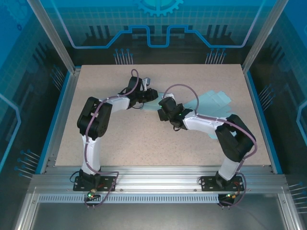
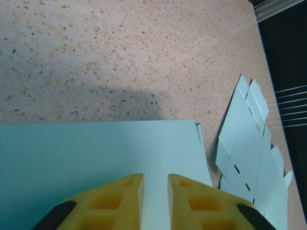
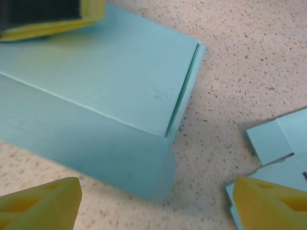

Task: Fold the paper box

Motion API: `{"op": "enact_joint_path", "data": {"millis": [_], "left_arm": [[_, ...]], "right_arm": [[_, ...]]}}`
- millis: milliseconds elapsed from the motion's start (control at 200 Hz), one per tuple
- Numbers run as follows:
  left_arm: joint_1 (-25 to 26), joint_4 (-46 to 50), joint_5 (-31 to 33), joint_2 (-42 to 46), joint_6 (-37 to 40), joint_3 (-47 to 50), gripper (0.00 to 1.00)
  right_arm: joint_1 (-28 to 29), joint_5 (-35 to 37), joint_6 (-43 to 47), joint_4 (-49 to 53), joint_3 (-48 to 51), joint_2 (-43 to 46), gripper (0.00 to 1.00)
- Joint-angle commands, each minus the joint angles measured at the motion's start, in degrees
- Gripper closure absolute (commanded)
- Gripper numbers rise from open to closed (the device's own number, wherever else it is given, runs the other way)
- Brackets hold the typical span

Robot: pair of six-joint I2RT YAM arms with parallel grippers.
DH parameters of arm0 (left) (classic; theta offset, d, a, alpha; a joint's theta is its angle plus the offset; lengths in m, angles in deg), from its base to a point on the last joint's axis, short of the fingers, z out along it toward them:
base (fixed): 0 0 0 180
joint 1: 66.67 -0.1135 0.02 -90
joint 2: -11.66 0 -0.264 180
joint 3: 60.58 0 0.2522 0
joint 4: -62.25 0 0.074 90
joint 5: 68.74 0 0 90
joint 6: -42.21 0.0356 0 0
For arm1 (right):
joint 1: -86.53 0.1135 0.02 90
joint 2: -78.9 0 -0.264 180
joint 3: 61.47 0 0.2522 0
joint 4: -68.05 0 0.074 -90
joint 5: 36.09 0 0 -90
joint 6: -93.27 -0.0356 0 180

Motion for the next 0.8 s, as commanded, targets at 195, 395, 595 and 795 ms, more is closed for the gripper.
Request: {"op": "enact_joint_path", "data": {"millis": [195, 395, 595, 795], "left_arm": [[0.33, -0.57, 2.64, -2.75, 1.64, 4.75, 0.79], [0.33, -0.78, 3.10, -2.87, 2.00, 5.85, 0.79], [0.21, -1.11, 0.17, -0.11, 0.25, 4.59, 0.75], [0.24, 1.53, -2.45, 7.61, 0.33, 1.66, 0.59]], "right_arm": [[-4.29, -9.82, -3.18, 7.45, -3.45, 6.69, 0.17], [-11.78, -21.96, -5.47, 8.33, -10.27, -2.26, 0.20], [-15.08, -30.37, -8.07, 6.88, -13.75, -8.25, 0.22], [-16.36, -34.00, -9.03, 6.97, -13.86, -8.32, 0.21]]}}
